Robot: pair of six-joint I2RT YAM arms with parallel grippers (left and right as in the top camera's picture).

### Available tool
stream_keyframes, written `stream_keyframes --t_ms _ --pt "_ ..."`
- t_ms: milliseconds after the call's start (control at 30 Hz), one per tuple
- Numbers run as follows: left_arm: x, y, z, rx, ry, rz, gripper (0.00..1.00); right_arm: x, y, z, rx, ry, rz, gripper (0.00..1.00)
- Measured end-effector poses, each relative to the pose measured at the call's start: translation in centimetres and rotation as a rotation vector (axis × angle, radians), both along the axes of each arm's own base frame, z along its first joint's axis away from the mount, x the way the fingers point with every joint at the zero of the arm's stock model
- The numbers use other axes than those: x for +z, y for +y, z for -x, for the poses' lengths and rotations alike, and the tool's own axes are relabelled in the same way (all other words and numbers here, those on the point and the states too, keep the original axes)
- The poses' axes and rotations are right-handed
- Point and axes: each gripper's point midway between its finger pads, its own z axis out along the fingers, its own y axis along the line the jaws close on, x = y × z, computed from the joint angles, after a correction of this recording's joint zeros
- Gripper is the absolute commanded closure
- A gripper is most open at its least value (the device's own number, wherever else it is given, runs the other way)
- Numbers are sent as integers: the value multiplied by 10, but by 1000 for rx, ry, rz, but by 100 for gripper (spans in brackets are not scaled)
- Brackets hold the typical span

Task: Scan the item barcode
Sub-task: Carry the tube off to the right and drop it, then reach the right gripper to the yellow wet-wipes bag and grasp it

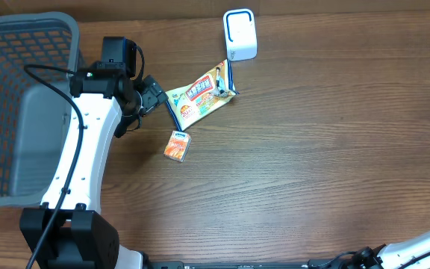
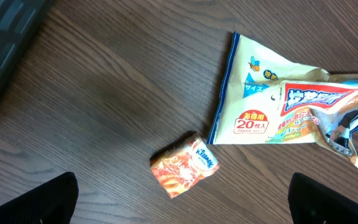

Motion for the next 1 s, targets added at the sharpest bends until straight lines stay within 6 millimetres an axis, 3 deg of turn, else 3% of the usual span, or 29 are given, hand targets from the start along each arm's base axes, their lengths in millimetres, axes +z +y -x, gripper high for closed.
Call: stream_keyframes --t_ms 167,300,433,533,633,733,767,867,900,933,1000 --pt "0 0 0 0 0 0 0 0 5 -4 52 -12 -16 65" --pt "0 0 0 0 0 0 0 7 15 -9 84 -40 -61 62" --pt "0 0 0 0 0 0 0 32 22 -20 115 -70 -96 58" --pt "0 0 0 0 0 0 0 63 29 -35 151 -96 -93 51" --pt "0 0 0 0 0 0 0 99 47 -65 252 -180 -94 46" --pt "0 0 0 0 0 0 0 133 89 -108 456 -340 -127 31" --pt "0 0 0 0 0 0 0 145 122 -128 566 -414 -171 25" --pt "0 0 0 0 0 0 0 155 192 -161 777 -481 -249 13" --pt "0 0 0 0 0 0 0 160 246 -180 920 -504 -292 12" --pt "0 0 0 0 0 0 0 160 275 -189 996 -501 -302 9" --pt "0 0 0 0 0 0 0 158 353 -204 1179 -475 -326 7"
